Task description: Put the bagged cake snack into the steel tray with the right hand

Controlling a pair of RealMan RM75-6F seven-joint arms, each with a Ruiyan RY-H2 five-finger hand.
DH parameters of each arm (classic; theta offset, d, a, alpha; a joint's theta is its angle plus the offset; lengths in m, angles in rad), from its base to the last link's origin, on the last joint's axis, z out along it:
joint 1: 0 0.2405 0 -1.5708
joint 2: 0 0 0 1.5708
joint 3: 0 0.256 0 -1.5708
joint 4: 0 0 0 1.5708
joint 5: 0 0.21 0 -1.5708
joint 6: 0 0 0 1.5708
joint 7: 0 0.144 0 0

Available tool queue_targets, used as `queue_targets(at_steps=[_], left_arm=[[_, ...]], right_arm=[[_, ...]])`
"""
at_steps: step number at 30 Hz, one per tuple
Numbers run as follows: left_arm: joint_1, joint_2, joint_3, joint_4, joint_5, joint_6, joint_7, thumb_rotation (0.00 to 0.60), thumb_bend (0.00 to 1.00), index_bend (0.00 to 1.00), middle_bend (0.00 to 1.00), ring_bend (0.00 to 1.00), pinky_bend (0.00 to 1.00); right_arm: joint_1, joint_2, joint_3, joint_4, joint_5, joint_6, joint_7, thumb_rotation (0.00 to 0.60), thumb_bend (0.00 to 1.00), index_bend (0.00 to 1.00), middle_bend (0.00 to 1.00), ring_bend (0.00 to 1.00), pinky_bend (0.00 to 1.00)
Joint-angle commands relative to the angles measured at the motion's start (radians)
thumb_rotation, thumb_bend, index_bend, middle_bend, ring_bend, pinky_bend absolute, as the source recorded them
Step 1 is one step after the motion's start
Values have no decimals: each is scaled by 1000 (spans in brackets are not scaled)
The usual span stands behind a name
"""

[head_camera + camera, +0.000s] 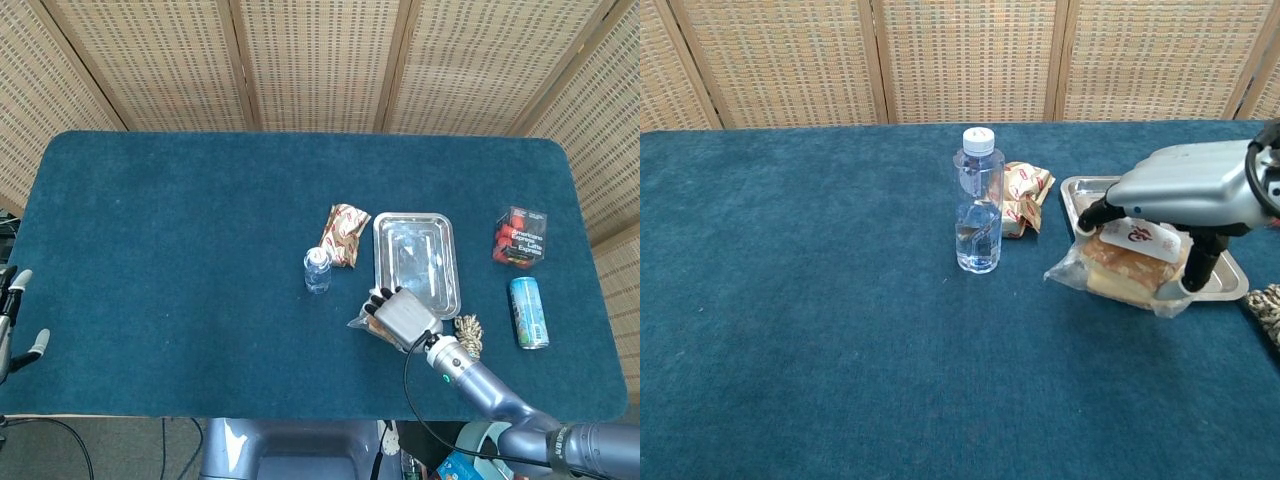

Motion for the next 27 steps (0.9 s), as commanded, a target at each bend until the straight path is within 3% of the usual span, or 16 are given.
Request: queue_targets(at_steps=[1,10,27], left_arm=[[-4,0,-3,-10,-7,-5,12,583,366,0,0,0,0],[3,-2,-10,-20,-35,2,16,583,367,0,0,0,0],[-9,-3,-31,-67,-99,-8,83,584,367,0,0,0,0]], right_arm=[[20,20,12,23,1,-27,34,600,302,396,477,333,412],[77,34,37,136,-12,-132,169,600,302,396,477,333,412],[133,36,61,323,-152,-258,445,600,302,396,476,333,412]])
